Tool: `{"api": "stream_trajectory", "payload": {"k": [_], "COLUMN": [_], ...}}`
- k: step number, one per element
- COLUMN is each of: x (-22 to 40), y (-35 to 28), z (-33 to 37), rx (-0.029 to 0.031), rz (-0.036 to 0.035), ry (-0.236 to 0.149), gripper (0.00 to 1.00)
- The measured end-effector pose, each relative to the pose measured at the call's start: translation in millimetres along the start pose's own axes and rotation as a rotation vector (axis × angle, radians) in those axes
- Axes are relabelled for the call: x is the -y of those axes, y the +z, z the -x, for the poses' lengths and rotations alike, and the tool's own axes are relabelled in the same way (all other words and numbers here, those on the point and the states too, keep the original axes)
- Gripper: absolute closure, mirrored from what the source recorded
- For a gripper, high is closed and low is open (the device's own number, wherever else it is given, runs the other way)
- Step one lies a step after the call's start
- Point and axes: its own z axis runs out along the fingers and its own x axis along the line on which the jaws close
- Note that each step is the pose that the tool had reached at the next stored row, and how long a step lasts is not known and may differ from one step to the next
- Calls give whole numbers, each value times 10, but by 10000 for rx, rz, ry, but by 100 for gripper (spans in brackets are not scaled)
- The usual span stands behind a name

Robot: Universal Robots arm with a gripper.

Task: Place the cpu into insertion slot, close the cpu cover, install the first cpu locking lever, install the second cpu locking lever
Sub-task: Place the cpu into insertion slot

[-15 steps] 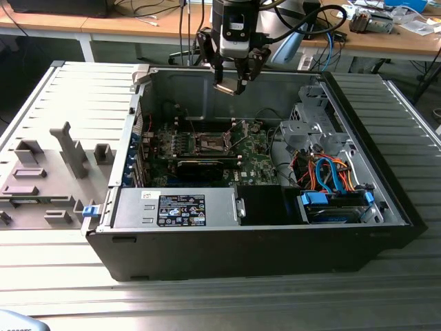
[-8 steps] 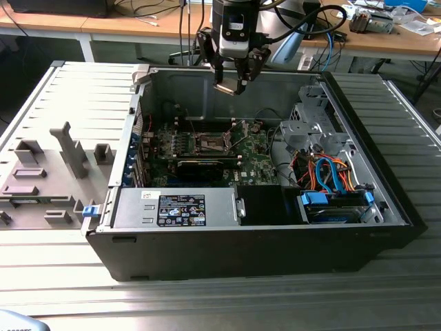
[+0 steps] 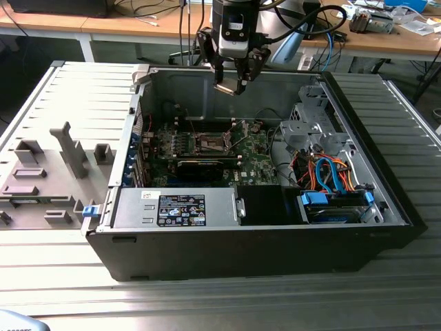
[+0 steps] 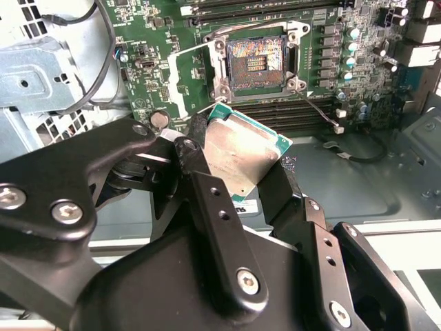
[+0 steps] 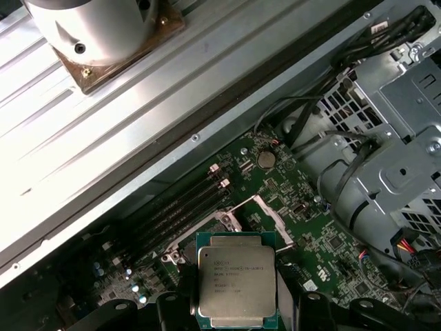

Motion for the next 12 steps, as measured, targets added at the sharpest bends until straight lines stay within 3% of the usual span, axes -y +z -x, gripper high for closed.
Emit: {"api": "stream_trajectory", "payload": {"k": [12], "x": [0], "y": [0], "z": [0], "rx": [14], "rz": [-1], "ry": [145], "gripper": [45]}}
